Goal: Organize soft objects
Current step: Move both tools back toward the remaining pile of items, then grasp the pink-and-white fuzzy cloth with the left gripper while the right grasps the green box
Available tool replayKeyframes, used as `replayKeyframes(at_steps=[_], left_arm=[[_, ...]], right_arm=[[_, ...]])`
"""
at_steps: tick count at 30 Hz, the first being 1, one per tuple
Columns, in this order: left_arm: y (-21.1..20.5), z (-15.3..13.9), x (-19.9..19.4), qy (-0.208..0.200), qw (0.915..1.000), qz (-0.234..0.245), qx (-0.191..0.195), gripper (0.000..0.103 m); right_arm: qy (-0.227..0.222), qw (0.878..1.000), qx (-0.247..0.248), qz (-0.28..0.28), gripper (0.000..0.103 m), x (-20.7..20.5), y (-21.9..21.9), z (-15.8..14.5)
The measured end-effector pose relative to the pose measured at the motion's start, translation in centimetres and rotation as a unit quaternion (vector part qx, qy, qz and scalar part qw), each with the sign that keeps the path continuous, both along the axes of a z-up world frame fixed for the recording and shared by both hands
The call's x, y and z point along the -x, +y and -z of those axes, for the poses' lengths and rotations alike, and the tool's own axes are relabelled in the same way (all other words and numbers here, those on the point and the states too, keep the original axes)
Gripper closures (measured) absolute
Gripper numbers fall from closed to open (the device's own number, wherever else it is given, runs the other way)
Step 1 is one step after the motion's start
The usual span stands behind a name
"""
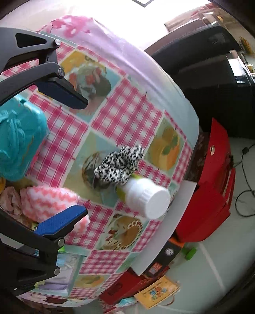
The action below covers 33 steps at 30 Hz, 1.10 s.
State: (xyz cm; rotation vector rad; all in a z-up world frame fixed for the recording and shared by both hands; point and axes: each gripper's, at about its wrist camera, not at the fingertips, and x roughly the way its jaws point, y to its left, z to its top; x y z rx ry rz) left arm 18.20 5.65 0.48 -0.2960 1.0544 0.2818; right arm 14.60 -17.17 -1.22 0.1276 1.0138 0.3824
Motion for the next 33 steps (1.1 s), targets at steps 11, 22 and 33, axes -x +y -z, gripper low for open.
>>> replayKeyframes(at_steps=[11, 22, 33], left_arm=[[-1.2, 1.0, -0.7, 0.009, 0.9993, 0.029, 0.022, 0.005], [-2.6, 1.8, -1.3, 0.022, 0.9976, 0.058, 0.031, 0.005], [-4.1, 2.3, -1.8, 0.031, 0.9953, 0.086, 0.033, 0.005]], right_arm=[[0.003, 0.999, -0.007, -0.031, 0.025, 0.1, 1.0, 0.4], [0.011, 0.998, 0.001, -0.057, 0.038, 0.4, 2.5, 1.2], [0.01, 0.999, -0.015, -0.049, 0.045, 0.4, 1.9, 0.7]])
